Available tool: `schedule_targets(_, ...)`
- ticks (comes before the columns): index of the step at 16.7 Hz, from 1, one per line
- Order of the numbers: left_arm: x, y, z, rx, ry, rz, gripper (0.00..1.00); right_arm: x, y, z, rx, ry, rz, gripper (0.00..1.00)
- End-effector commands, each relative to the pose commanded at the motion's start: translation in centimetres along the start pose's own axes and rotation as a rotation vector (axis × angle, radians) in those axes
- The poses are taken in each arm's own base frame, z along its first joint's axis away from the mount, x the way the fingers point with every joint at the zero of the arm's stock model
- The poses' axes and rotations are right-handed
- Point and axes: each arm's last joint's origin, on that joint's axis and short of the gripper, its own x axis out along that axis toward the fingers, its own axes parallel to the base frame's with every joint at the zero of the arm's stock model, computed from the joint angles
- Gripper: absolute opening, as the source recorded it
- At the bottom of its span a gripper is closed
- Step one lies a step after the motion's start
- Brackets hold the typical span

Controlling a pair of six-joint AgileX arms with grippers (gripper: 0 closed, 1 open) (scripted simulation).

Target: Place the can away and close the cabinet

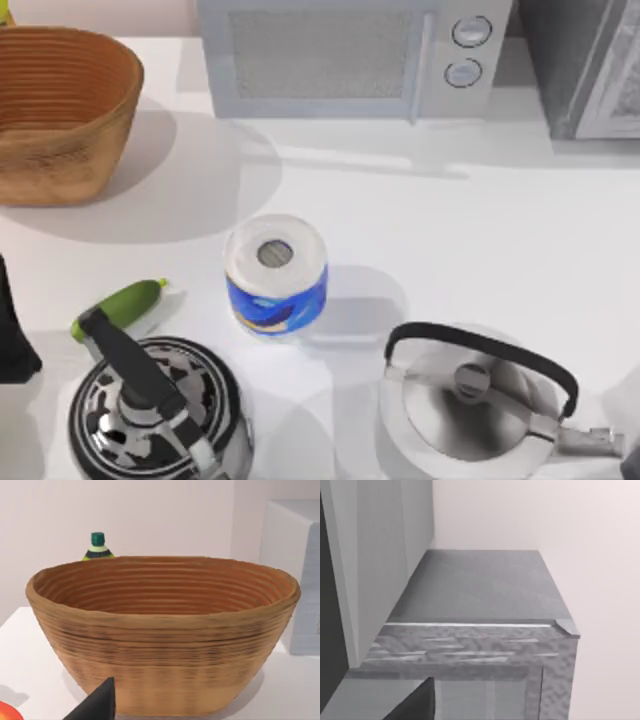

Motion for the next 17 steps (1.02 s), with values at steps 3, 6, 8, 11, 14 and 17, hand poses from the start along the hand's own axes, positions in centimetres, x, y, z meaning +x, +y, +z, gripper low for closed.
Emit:
schedule_targets(3,0.0,0.0,0.0,0.000,0.000,0.000,1.00,0.0,0.2,0.0,-0.003,-0.002,0.005,1.00)
schedule_targets(6,0.0,0.0,0.0,0.000,0.000,0.000,1.00,0.7,0.7,0.2,-0.005,-0.004,0.015,1.00)
schedule_targets(8,0.0,0.0,0.0,0.000,0.000,0.000,1.00,2.1,1.7,0.3,-0.005,-0.007,0.030,1.00)
schedule_targets(11,0.0,0.0,0.0,0.000,0.000,0.000,1.00,5.3,4.7,0.4,-0.001,-0.007,0.057,1.00)
schedule_targets(14,0.0,0.0,0.0,0.000,0.000,0.000,1.00,8.8,9.8,0.5,0.002,-0.005,0.074,1.00)
schedule_targets(17,0.0,0.0,0.0,0.000,0.000,0.000,1.00,10.6,16.1,0.6,0.001,-0.010,0.062,1.00)
